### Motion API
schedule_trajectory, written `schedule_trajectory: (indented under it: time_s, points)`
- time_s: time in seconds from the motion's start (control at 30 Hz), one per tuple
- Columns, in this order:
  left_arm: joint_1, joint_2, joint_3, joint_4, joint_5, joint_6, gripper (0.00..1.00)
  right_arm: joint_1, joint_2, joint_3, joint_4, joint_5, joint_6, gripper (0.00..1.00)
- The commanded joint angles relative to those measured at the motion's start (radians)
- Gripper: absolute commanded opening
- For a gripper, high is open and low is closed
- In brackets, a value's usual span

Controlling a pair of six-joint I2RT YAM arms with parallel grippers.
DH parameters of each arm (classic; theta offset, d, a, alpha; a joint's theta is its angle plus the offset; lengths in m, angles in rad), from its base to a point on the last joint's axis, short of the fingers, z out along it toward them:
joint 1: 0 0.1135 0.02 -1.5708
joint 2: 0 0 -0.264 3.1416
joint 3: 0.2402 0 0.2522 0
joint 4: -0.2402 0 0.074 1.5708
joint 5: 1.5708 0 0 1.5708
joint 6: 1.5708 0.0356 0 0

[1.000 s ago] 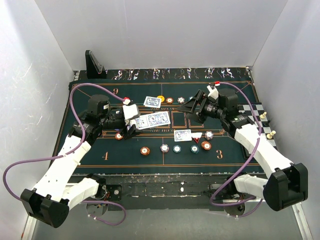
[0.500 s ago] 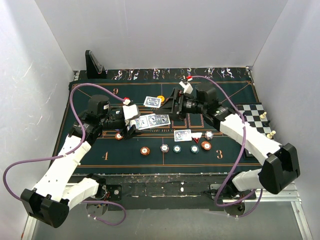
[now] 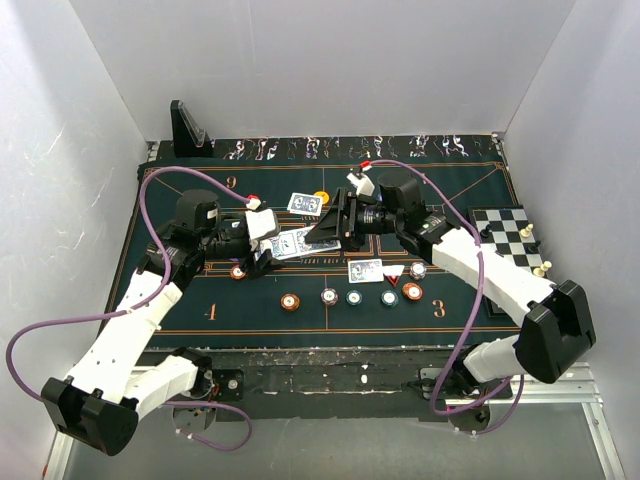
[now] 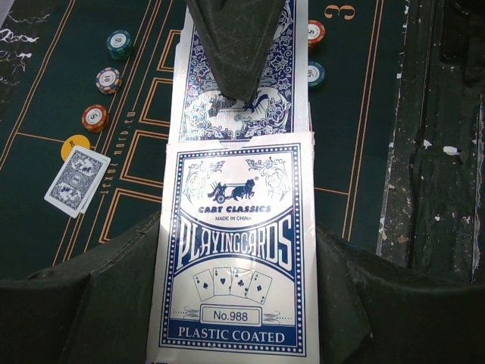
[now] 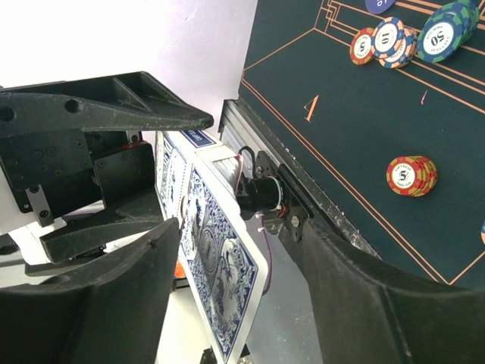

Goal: Distribute texas hold em gaming equipment

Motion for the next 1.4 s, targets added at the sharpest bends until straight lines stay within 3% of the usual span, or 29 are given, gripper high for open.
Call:
schedule_trajectory:
  time_s: [0.0, 0.17, 0.6, 0.83, 1.1, 1.37]
  points:
    - [-0.001, -0.020, 0.009, 0.026, 0.026, 0.004, 0.00, -0.001, -0.055, -0.010, -0.006, -0.017, 0.001, 0.68]
    - [-0.001, -0.018, 0.010, 0.029, 0.026, 0.004, 0.00, -0.007, -0.081, -0.028, -0.035, -0.005, -0.003, 0.52]
    - [-0.001, -0.021, 0.013, 0.034, 0.024, 0.000, 0.00, -0.073, -0.155, -0.061, -0.087, -0.003, -0.019, 0.43]
    - [-0.001, -0.020, 0.013, 0.035, 0.023, 0.000, 0.00, -0.113, -0.211, -0.097, -0.115, -0.008, -0.028, 0.28]
    - [0.001, -0.021, 0.007, 0.049, 0.026, -0.012, 0.00, -0.127, -0.227, -0.068, -0.132, -0.038, -0.039, 0.32]
    - [-0.001, -0.035, -0.019, 0.091, 0.006, -0.050, 0.00, -0.139, -0.256, -0.044, -0.127, -0.130, -0.063, 0.48]
